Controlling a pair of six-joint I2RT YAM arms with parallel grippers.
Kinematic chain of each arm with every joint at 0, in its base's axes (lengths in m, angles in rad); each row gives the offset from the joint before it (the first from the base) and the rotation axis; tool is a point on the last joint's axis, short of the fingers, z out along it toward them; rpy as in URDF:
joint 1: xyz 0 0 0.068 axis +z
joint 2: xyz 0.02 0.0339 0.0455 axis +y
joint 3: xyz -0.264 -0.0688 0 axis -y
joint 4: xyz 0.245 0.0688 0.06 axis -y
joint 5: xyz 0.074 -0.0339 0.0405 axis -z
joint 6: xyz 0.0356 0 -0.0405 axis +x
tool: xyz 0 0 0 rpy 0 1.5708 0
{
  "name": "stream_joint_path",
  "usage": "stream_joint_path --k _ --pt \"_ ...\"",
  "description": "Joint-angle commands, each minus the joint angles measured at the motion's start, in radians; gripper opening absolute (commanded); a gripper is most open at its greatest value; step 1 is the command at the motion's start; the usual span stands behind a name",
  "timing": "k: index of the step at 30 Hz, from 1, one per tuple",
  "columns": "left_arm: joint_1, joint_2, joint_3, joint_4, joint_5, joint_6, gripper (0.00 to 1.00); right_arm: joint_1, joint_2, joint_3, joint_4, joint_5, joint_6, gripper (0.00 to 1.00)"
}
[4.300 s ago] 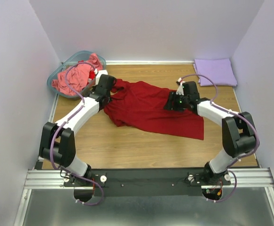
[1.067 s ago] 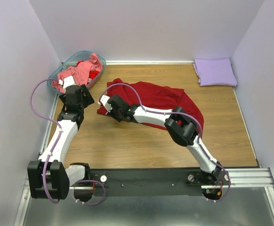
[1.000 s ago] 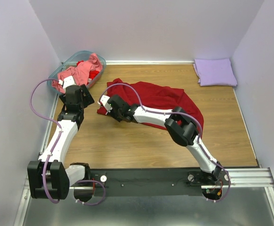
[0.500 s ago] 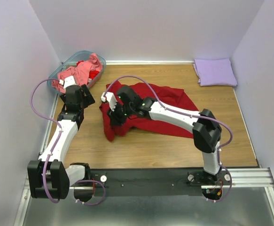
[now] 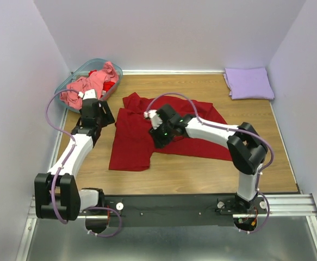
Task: Fold and stack the t-shirts
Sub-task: Flatten the tshirt out
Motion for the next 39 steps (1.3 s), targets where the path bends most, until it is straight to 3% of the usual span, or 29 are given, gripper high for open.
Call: stream_joint_path --k 1,8,14,19,26,33,39 --pt "-0.062 0.035 0.0 -0.02 0.047 0.026 0.76 -0.118 -0.058 -0.084 0.029 0.127 0.086 0.51" --pt "-0.086 0.023 -0.05 -0.122 0.034 -0.049 0.7 -0.21 -0.122 -0.164 0.052 0.239 0.146 0.51" --pt "-0.094 0.022 -0.103 -0.126 0.073 -0.105 0.68 -0.275 -0.096 -0.187 0.09 0.306 0.177 0.51" --pt "-0.166 0.057 -0.1 -0.113 0.08 -0.147 0.64 -0.321 -0.052 -0.187 0.118 0.362 0.189 0.51" --pt "-0.223 0.225 -0.035 -0.041 0.102 -0.188 0.49 -0.35 -0.076 -0.236 0.178 0.429 0.238 0.51" --pt "-0.224 0.419 0.035 0.025 0.139 -0.214 0.45 -0.437 -0.029 -0.265 0.262 0.434 0.285 0.51" --pt "-0.22 0.575 0.179 0.012 0.136 -0.222 0.45 -0.509 0.085 -0.146 0.297 0.426 0.247 0.51"
